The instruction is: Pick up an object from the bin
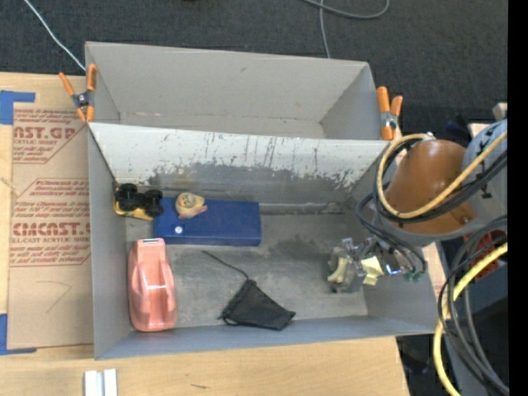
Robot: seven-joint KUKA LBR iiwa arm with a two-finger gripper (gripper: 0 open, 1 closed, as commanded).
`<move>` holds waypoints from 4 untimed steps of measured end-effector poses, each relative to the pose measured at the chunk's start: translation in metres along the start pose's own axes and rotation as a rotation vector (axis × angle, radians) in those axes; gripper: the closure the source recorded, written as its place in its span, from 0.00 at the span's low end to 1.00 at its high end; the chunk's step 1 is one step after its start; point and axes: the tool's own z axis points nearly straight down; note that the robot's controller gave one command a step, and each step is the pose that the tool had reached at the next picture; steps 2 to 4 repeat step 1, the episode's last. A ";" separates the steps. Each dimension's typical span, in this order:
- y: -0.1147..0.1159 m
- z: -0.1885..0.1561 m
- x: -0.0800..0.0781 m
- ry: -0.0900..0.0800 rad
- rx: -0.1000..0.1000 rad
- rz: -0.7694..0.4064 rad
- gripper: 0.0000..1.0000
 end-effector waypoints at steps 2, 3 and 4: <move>-0.004 -0.005 -0.035 -0.001 0.008 0.022 1.00; -0.004 -0.005 -0.035 -0.001 0.008 0.022 1.00; -0.004 -0.005 -0.035 -0.001 0.008 0.022 1.00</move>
Offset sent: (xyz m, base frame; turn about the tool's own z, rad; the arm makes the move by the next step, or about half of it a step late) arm 0.0207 -0.0041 0.0113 0.0049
